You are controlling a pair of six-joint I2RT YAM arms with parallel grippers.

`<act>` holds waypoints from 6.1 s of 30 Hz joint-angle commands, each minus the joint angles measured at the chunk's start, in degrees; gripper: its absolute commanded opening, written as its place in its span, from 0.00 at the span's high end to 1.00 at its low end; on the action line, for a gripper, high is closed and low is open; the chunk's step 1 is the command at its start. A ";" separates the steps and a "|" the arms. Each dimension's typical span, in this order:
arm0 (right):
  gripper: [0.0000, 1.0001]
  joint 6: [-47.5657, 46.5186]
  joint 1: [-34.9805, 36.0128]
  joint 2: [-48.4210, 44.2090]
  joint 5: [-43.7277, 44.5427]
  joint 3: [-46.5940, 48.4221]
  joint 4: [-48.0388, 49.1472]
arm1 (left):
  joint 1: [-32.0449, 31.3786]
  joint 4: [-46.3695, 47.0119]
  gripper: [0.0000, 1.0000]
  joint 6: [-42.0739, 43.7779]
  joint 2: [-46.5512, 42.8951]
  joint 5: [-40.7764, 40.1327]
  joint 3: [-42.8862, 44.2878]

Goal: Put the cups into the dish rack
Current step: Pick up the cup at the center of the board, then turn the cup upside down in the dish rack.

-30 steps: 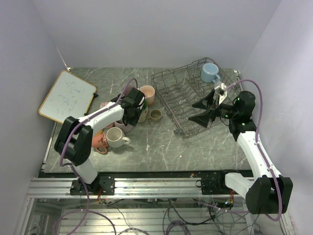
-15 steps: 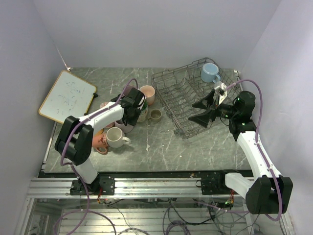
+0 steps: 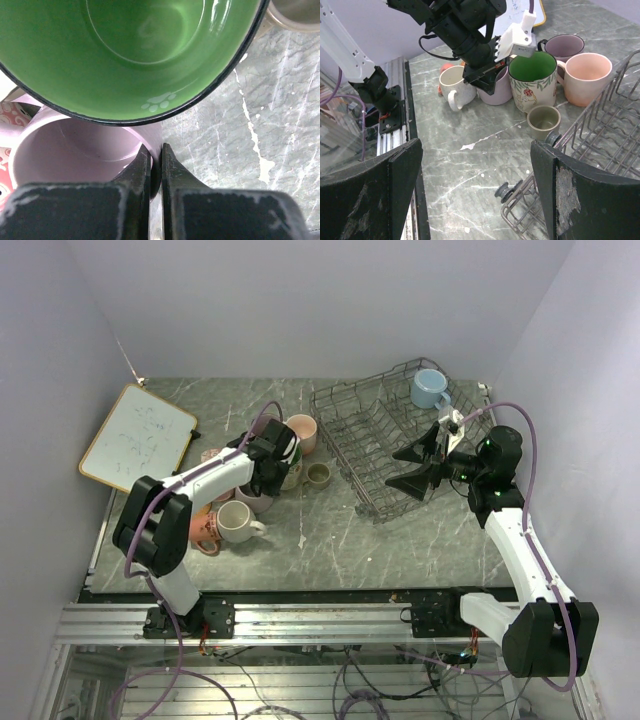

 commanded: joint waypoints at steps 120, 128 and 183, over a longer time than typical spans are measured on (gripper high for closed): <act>0.41 34.28 22.34 36.37 3.08 19.31 92.42 | -7.02 77.23 0.93 -103.58 -33.16 14.96 -9.08; 0.54 38.29 22.34 34.41 4.38 18.16 95.93 | -7.06 79.78 0.93 -104.73 -33.37 14.12 -10.70; 0.54 46.39 22.60 32.16 13.36 13.68 95.99 | -6.62 93.49 0.93 -110.43 -30.78 7.32 -17.00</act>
